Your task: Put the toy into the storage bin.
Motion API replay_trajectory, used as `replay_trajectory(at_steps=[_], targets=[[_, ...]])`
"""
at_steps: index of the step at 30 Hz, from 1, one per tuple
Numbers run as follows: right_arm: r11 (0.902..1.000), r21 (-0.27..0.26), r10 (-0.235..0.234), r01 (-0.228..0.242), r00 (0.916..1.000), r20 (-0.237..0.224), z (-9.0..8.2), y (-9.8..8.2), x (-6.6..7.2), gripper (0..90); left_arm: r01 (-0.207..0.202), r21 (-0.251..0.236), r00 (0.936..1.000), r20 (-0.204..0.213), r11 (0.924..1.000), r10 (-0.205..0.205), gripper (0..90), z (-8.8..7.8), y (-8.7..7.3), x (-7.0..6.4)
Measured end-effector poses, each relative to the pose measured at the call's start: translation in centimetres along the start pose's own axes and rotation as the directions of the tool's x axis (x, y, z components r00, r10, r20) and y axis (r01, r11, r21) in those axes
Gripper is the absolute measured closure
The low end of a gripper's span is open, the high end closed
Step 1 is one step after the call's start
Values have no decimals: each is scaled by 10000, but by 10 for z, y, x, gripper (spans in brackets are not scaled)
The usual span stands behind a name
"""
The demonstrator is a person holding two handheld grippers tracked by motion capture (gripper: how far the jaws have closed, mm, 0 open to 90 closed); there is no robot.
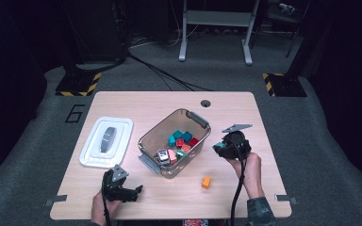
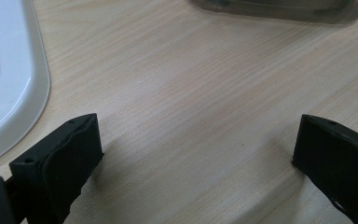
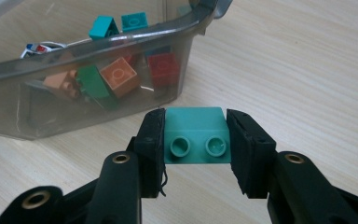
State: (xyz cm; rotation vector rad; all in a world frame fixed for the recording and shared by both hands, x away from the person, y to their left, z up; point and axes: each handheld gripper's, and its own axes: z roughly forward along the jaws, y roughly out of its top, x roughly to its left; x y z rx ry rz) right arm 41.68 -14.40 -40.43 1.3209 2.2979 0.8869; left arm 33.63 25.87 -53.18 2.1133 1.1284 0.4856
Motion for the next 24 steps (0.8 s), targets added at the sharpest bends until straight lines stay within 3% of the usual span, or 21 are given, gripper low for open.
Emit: replay_trajectory(at_steps=[24], targets=[[9976, -553, -415, 426, 9989, 209, -19, 32, 8, 588, 21, -1, 10000, 3, 10000, -21, 9, 0, 0, 0]])
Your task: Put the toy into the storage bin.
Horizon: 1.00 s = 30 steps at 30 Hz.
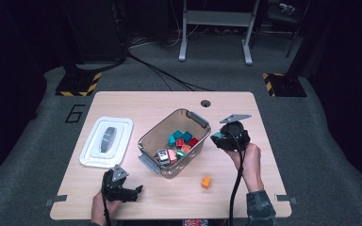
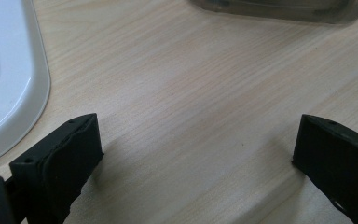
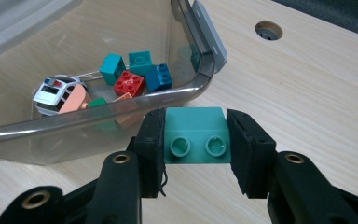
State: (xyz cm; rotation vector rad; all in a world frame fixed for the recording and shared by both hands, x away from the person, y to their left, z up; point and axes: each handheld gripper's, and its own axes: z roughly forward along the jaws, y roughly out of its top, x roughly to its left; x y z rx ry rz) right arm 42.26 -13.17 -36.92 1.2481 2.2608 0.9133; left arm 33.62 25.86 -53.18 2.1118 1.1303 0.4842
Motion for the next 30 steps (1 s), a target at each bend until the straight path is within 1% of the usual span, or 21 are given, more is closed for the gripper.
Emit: replay_trajectory(at_steps=[4, 5, 6, 7, 8, 12, 13, 14, 15, 16, 17, 18, 20, 21, 22, 23, 24, 25, 27, 28, 30], targets=[[9998, -82, -155, 155, 9999, 7, -2, 7, 2, 588, -26, 3, 10000, -5, 10000, 26, 10, 0, 0, 0], [9999, -101, -126, 126, 9999, 8, -2, 8, 3, 588, -68, 11, 10000, -17, 10000, 68, 10, 0, 0, 0], [9996, -148, -248, 248, 9997, 9, -2, 10, 3, 588, -28, 3, 10000, -5, 10000, 28, 9, 0, 0, 0], [9995, -184, -275, 275, 9996, 2, -2, 12, 5, 588, -27, 3, 10000, -6, 10000, 27, 10, 0, 0, 0], [9998, -109, -177, 177, 9998, 16, -3, 13, 6, 588, -24, 2, 10000, -3, 10000, 24, 10, 0, 0, 0], [9990, -236, -387, 386, 9992, -52, -1, 21, 10, 588, -89, 14, 10000, -20, 10000, 89, 10, 0, 0, 1], [9989, -247, -400, 398, 9992, -72, -1, 22, 12, 588, -50, 7, 10000, 1, 10000, 50, 10, 0, 0, 0], [9988, -244, -422, 420, 9991, -86, 0, 24, 13, 588, -103, 16, 9999, -20, 9999, 103, 10, 0, 0, 1], [9987, -250, -444, 442, 9990, -100, 0, 26, 14, 588, -102, 16, 9999, -19, 9999, 102, 10, 0, 0, 1], [9985, -237, -499, 496, 9987, -136, 1, 28, 15, 588, -1, 0, 10000, 15, 10000, 1, 10, 0, 0, 0], [9981, -253, -557, 553, 9983, -146, 2, 29, 16, 588, -70, 9, 10000, 0, 10000, 70, 10, 0, 0, 0], [9979, -237, -601, 597, 9981, -148, 4, 31, 17, 588, -52, 7, 10000, -15, 10000, 52, 10, 0, 0, 0], [9984, -222, -522, 519, 9985, -166, 5, 32, 19, 588, -45, 7, 10000, 4, 10000, 45, 10, 0, 0, 0], [9975, -209, -675, 671, 9975, -190, 6, 34, 19, 588, -29, 4, 10000, 8, 10000, 29, 10, 0, 0, 0], [9970, -253, -739, 734, 9971, -183, 8, 35, 20, 587, -116, 18, 9999, -23, 9999, 116, 10, 0, 0, 1], [9975, -179, -692, 688, 9973, -245, 10, 37, 23, 588, -109, 12, 9999, -23, 9999, 109, 10, 0, 0, 1], [9964, -234, -818, 812, 9963, -272, 12, 38, 23, 588, -43, 7, 10000, 2, 10000, 43, 10, 0, 0, 0], [9970, -165, -759, 754, 9967, -297, 13, 39, 25, 588, -57, 7, 10000, -15, 10000, 57, 10, 0, 0, 0], [9958, -115, -910, 907, 9951, -388, 17, 40, 26, 588, -65, 8, 10000, -1, 10000, 65, 10, 0, 0, 0], [9964, -60, -842, 841, 9956, -421, 19, 41, 28, 588, -48, 7, 10000, 0, 10000, 48, 10, 0, 0, 0], [9955, 23, -948, 950, 9943, -493, 22, 42, 29, 588, -17, 5, 10000, 10, 10000, 17, 10, 0, 0, 0]])
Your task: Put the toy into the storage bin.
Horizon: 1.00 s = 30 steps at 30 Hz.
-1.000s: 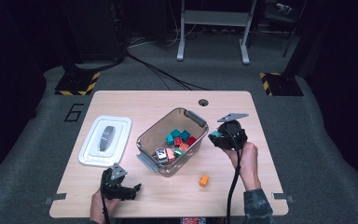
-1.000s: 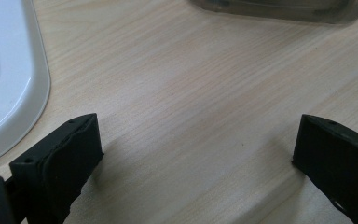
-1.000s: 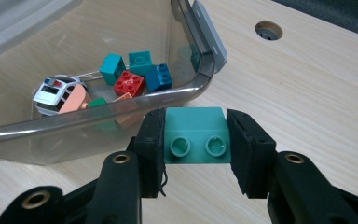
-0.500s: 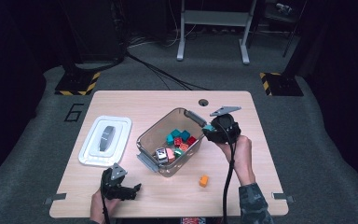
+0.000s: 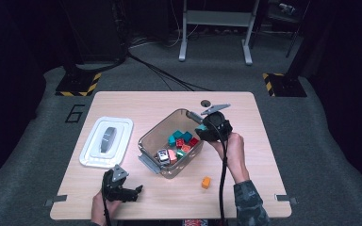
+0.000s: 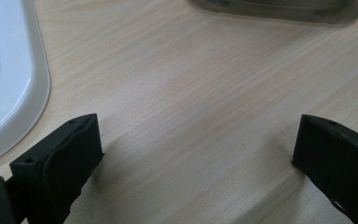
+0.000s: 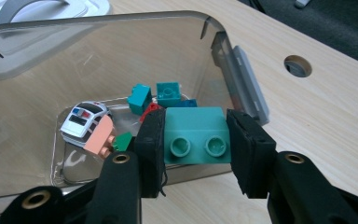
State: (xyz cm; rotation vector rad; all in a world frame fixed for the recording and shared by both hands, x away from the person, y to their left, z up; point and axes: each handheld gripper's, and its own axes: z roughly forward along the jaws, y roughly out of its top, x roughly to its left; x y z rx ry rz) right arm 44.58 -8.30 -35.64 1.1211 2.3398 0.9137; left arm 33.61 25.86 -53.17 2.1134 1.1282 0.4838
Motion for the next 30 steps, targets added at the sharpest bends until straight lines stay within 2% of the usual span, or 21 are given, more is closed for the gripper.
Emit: replay_trajectory(at_steps=[4, 8, 9, 11, 15, 16, 19, 22, 27, 30], targets=[[9996, 179, -219, 221, 9997, -93, 8, 1, 3, 587, -42, -2, 10000, -29, 10000, 42, 10, 0, 0, 0], [9990, 422, -102, 109, 9998, -172, 14, 0, 7, 587, -49, 1, 10000, -15, 10000, 49, 10, 0, 0, 0], [9981, 525, -323, 337, 9991, -265, 17, 0, 7, 587, 2, -5, 10000, -2, 10000, -2, 10, 0, 0, 0], [9971, 656, -374, 394, 9988, -315, 21, -1, 8, 587, 2, -5, 10000, -1, 10000, -2, 11, 0, 0, 0], [9972, 669, -311, 333, 9989, -346, 23, -2, 9, 587, 4, -7, 10000, -2, 10000, -4, 11, 0, 0, 0], [9962, 814, -286, 314, 9990, -349, 23, -2, 9, 587, 4, -6, 10000, -1, 10000, -4, 11, 0, 0, 0], [9948, 883, -470, 504, 9981, -397, 23, -5, 8, 586, -2, -8, 10000, -2, 10000, 2, 11, 0, 0, 0], [9960, 819, -315, 343, 9989, -362, 23, -5, 10, 585, 0, -8, 10000, -1, 10000, 0, 11, 0, 0, 0], [9960, 802, -364, 392, 9987, -358, 22, -5, 10, 580, 1, -6, 10000, -3, 10000, -1, 10, 0, 0, 0], [9970, 714, -280, 300, 9992, -284, 19, -5, 10, 509, -2, -9, 10000, -2, 10000, 2, 10, 0, 0, 0]])
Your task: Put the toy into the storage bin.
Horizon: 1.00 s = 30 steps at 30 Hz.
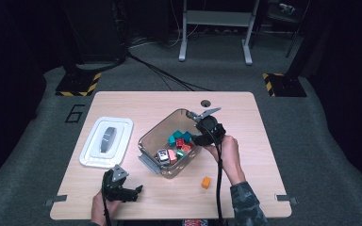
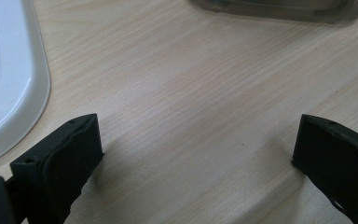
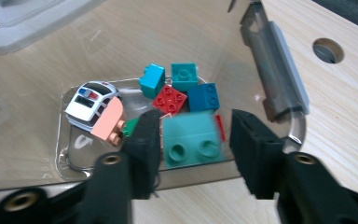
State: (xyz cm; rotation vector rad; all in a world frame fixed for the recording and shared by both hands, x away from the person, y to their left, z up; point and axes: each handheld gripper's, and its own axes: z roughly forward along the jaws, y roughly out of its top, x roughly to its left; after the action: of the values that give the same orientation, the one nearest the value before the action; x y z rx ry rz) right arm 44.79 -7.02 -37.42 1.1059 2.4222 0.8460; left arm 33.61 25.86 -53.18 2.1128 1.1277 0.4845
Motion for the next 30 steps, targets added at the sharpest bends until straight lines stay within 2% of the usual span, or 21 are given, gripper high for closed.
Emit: replay_trajectory(at_steps=[1, 2, 3, 6, 7, 8, 14, 22, 23, 26, 27, 28, 30], targets=[[10000, 0, 0, 0, 10000, 0, 0, 0, 0, 509, 0, 0, 10000, 0, 10000, 0, 11, 0, 0, 0], [9999, -118, 5, -6, 10000, -35, -3, -1, -1, 452, 0, 2, 10000, 2, 10000, 0, 10, 0, 0, 0], [9998, -62, 170, -170, 9999, 12, -5, -1, 0, 434, 1, 3, 10000, 4, 10000, -1, 11, 0, 0, 0], [9996, -190, 215, -215, 9998, -33, -8, -3, 0, 396, 7, 3, 10000, 3, 10000, -7, 11, 0, 0, 0], [9992, -257, 311, -311, 9995, -21, -10, -4, 0, 353, 4, 2, 10000, 2, 10000, -4, 11, 0, 0, 0], [9985, -360, 401, -403, 9992, -68, -14, -8, 0, 302, -47, 9, 10000, -8, 10000, 47, 11, 0, 0, 0], [9965, -588, 590, -600, 9981, -188, -24, -24, 0, 178, -37, 11, 10000, -5, 10000, 37, 11, 0, 0, 0], [9968, -403, 677, -693, 9970, -384, -28, -50, 0, 130, -3, 5, 10000, 4, 10000, 3, 11, 0, 0, 0], [9965, -373, 734, -749, 9964, -415, -26, -57, 0, 113, -71, 16, 10000, -25, 10000, 71, 11, 0, 0, 0], [9958, -307, 845, -858, 9957, -390, -24, -64, 0, 96, -69, 15, 10000, -11, 10000, 69, 11, 0, 0, 0], [9952, -198, 953, -962, 9945, -430, -20, -74, 0, 80, -28, 8, 10000, -6, 10000, 28, 11, 0, 0, 0], [9952, -198, 953, -962, 9945, -430, -20, -74, 0, 80, -7, 6, 10000, 2, 10000, 7, 11, 0, 0, 0], [9938, -5, 1114, -1115, 9925, -507, -12, -86, 1, 62, -83, 17, 10000, -28, 10000, 83, 11, 0, 0, 1]])
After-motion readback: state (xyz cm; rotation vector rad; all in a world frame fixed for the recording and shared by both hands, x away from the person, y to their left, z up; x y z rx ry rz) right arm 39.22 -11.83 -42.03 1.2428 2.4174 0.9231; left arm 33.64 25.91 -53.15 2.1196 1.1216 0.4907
